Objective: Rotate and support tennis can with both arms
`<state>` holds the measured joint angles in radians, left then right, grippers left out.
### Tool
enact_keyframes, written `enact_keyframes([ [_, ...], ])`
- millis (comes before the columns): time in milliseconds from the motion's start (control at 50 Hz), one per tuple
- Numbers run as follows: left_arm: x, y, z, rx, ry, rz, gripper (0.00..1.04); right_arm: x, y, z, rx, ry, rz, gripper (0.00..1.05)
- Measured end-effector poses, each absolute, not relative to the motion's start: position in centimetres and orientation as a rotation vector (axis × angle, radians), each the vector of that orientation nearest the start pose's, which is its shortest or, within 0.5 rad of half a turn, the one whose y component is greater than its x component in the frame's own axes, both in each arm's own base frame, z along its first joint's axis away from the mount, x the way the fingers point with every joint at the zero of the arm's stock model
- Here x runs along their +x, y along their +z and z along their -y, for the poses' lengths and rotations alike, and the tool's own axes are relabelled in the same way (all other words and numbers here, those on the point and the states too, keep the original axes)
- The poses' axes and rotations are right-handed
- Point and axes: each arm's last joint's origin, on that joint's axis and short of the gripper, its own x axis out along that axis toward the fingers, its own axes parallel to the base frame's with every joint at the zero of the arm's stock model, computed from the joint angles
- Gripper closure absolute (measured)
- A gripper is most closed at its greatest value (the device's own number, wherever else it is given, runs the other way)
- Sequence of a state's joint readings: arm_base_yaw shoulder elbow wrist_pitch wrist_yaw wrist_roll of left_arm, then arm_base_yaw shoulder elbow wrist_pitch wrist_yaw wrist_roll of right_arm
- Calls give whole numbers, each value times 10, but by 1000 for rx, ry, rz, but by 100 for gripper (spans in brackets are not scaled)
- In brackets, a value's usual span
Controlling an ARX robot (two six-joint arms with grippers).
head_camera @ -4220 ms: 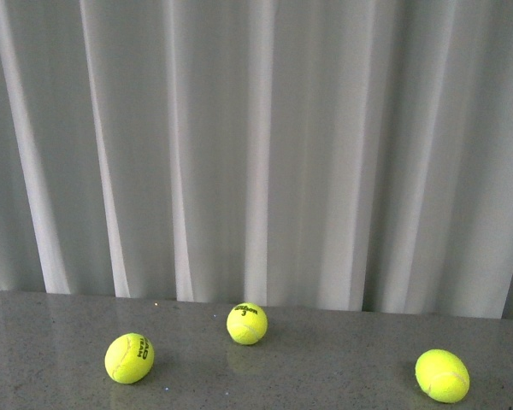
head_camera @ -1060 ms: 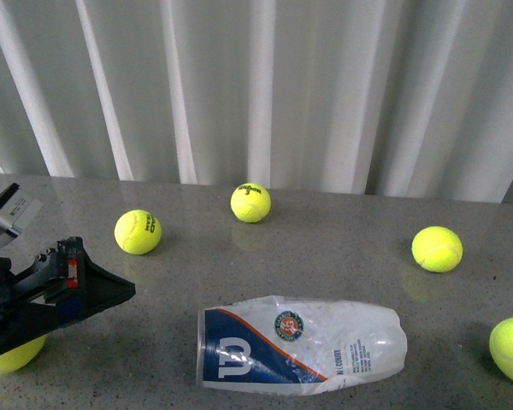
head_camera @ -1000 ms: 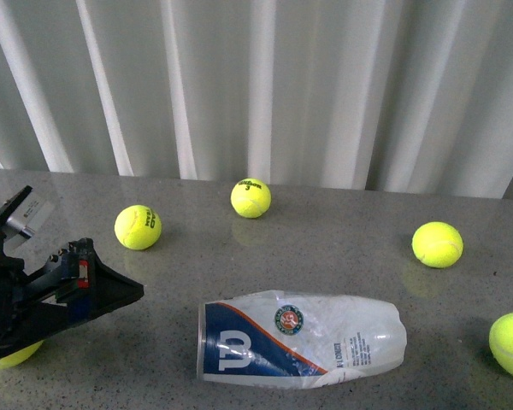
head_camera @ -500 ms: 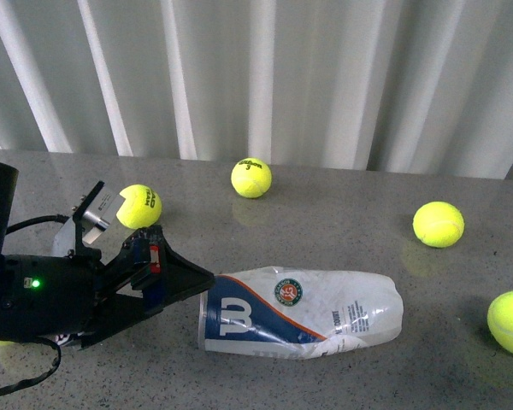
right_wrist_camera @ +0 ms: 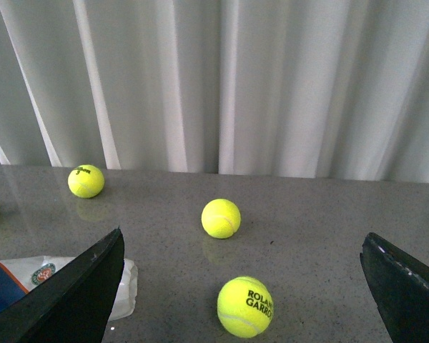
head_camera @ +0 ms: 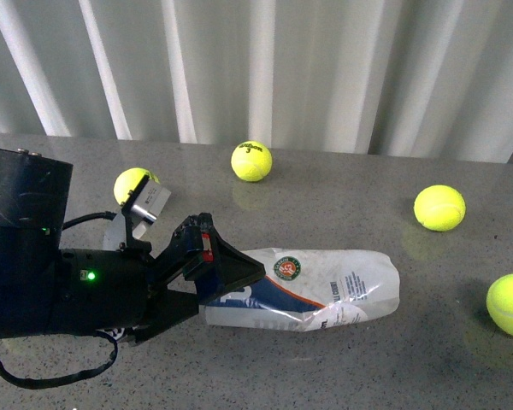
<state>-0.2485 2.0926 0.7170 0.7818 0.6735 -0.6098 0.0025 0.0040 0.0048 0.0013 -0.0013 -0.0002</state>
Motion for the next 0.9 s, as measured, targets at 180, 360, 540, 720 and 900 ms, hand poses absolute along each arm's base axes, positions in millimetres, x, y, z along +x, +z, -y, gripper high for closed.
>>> enact_keyframes([
  [180,317,48,106,-724,-690,-880,7,98,165,0,0,4,2,7],
  [360,317,45,111,-751,-692,-887,7,98,165,0,0,4,2,7],
  [540,317,44,115,-770,-702,-881,28,98,165,0,0,4,2,7],
  [720,316,46,117,-809,-703,-891,56,98,165,0,0,4,2,7],
  [900,312,53,117,-894,-697,-875,94,98,165,0,0,4,2,7],
])
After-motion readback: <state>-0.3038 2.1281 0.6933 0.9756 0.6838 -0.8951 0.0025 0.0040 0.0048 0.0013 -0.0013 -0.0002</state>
